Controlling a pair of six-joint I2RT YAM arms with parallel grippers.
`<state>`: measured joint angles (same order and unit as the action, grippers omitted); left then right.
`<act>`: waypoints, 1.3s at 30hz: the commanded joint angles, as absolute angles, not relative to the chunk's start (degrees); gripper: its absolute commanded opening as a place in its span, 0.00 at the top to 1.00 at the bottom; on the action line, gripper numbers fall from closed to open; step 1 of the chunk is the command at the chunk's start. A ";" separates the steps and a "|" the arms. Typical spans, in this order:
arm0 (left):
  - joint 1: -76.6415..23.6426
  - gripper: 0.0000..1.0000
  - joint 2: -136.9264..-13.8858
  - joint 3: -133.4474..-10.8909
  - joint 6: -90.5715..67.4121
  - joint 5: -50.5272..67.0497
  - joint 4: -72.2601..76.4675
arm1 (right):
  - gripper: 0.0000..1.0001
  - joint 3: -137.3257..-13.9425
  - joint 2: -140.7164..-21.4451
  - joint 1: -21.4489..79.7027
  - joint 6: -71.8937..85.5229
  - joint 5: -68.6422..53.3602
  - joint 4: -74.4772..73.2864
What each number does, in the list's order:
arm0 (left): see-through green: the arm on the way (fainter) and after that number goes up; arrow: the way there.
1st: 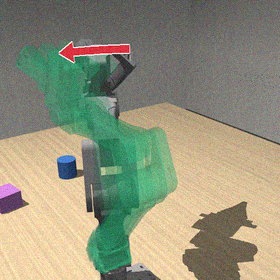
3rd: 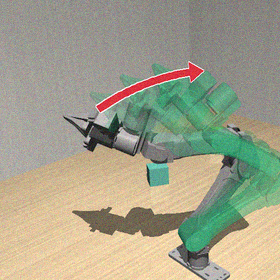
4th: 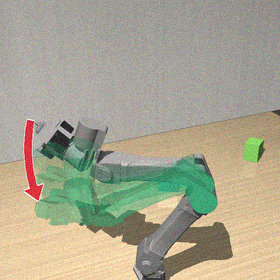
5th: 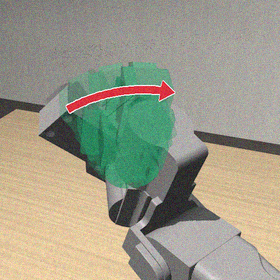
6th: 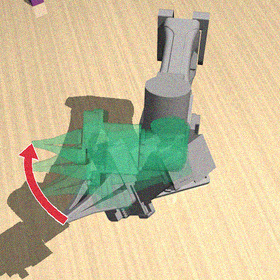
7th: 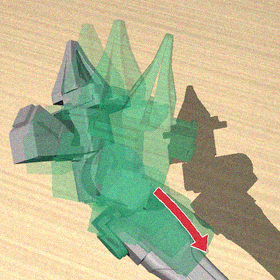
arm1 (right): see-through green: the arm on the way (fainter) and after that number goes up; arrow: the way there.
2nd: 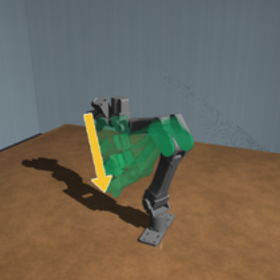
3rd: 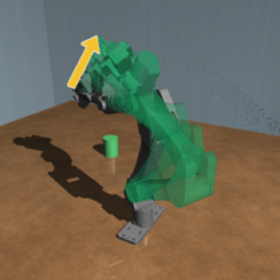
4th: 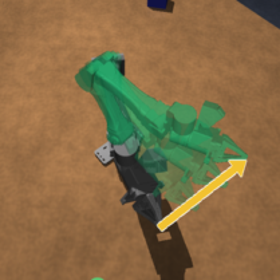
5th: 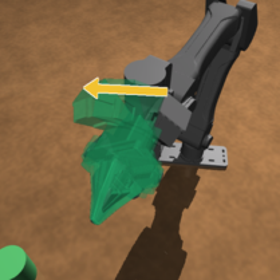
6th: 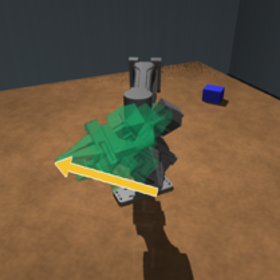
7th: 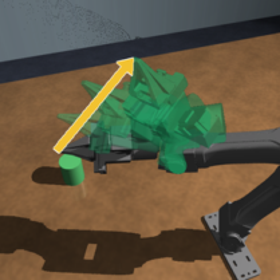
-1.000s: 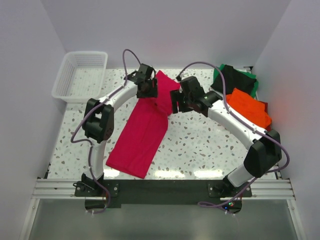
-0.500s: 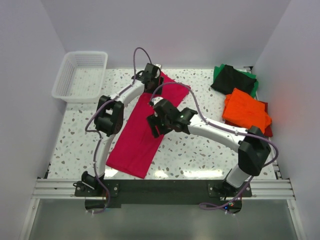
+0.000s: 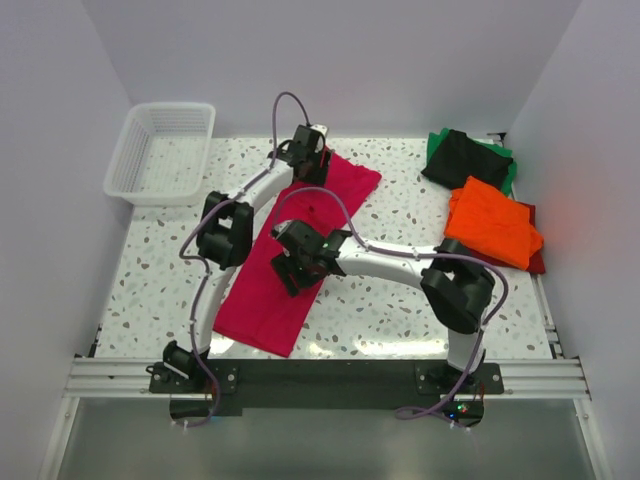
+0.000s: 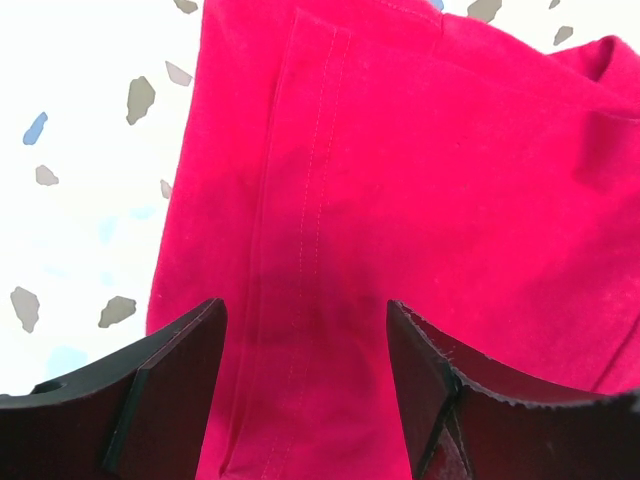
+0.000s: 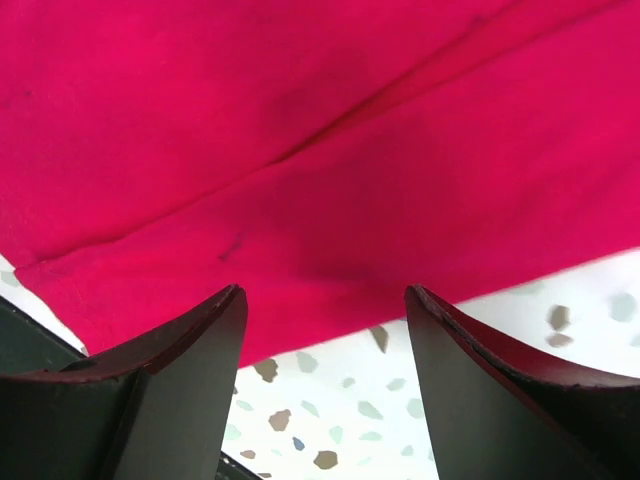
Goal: Fold and stack the t-shirts
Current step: Fold the tshirt
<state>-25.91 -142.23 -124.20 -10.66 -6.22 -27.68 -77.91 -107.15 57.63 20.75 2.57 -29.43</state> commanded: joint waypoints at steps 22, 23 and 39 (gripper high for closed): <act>-26.02 0.28 -150.73 -128.85 -12.48 -11.60 -28.83 | 0.33 -82.97 -116.45 65.21 13.19 -7.56 -32.16; -25.84 0.28 -150.91 -129.02 -12.74 -11.95 -28.92 | 0.33 -82.36 -116.54 65.30 12.84 -7.99 -32.95; -23.55 0.27 -152.14 -130.87 -21.27 -19.86 -32.52 | 0.35 -68.38 -108.99 65.39 13.18 -6.07 -38.32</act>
